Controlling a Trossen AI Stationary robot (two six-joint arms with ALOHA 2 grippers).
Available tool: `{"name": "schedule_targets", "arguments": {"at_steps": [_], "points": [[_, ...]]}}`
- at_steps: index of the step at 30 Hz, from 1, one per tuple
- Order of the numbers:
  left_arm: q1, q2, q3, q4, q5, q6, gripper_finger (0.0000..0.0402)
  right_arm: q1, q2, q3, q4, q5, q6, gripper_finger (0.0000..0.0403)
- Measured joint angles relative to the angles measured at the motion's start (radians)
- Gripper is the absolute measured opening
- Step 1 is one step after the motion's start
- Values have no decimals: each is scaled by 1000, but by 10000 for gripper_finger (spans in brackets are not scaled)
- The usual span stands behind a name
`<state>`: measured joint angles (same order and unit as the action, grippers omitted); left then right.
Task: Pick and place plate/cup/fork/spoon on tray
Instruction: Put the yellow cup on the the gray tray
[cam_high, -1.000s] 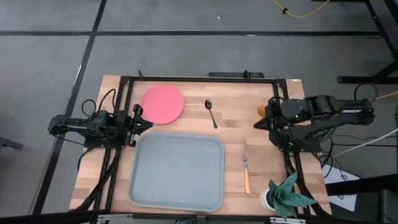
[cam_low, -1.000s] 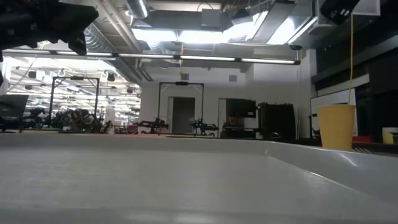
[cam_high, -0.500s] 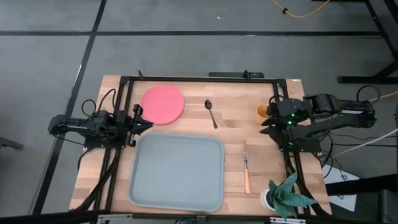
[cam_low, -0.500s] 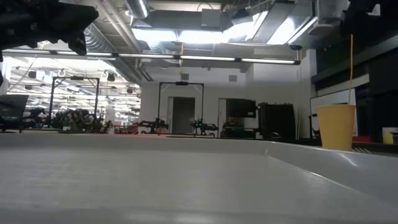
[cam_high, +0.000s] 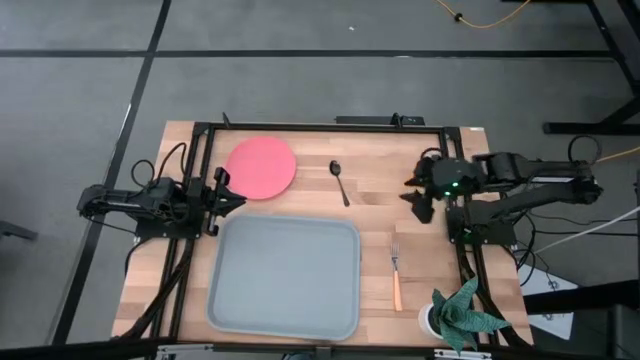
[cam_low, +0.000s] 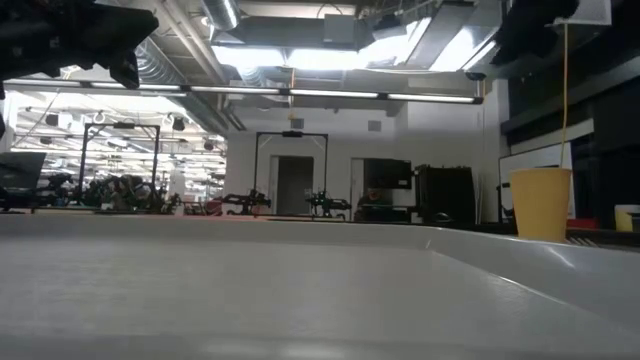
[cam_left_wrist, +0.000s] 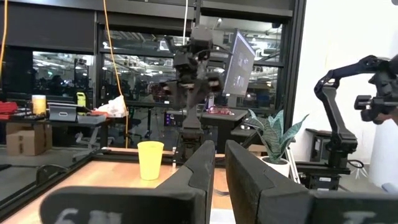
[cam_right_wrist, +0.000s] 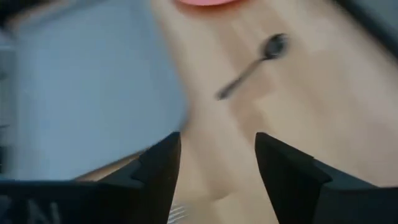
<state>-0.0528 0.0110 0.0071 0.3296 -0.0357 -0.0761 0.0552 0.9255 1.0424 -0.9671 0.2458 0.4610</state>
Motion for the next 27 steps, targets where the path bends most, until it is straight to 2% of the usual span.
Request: {"name": "schedule_targets", "arguments": {"at_steps": [3, 5, 9, 16, 23, 27], "points": [[0, 0, 0, 0, 0, 0, 32, -12, 60, 0, -2, 98, -10, 211], [0, 0, 0, 0, 0, 0, 32, -24, 94, 0, -7, 119, -21, 211], [0, 0, 0, 0, 0, 0, 32, -50, 151, 0, -92, 126, -12, 211], [0, 0, 0, 0, 0, 0, 32, -108, 205, 0, -320, 128, 133, 211], [0, 0, 0, 0, 0, 0, 32, -208, 202, 0, -377, 125, 90, 211], [0, 0, 0, 0, 0, 0, 32, -282, 202, 0, -378, 85, 59, 211]]}}
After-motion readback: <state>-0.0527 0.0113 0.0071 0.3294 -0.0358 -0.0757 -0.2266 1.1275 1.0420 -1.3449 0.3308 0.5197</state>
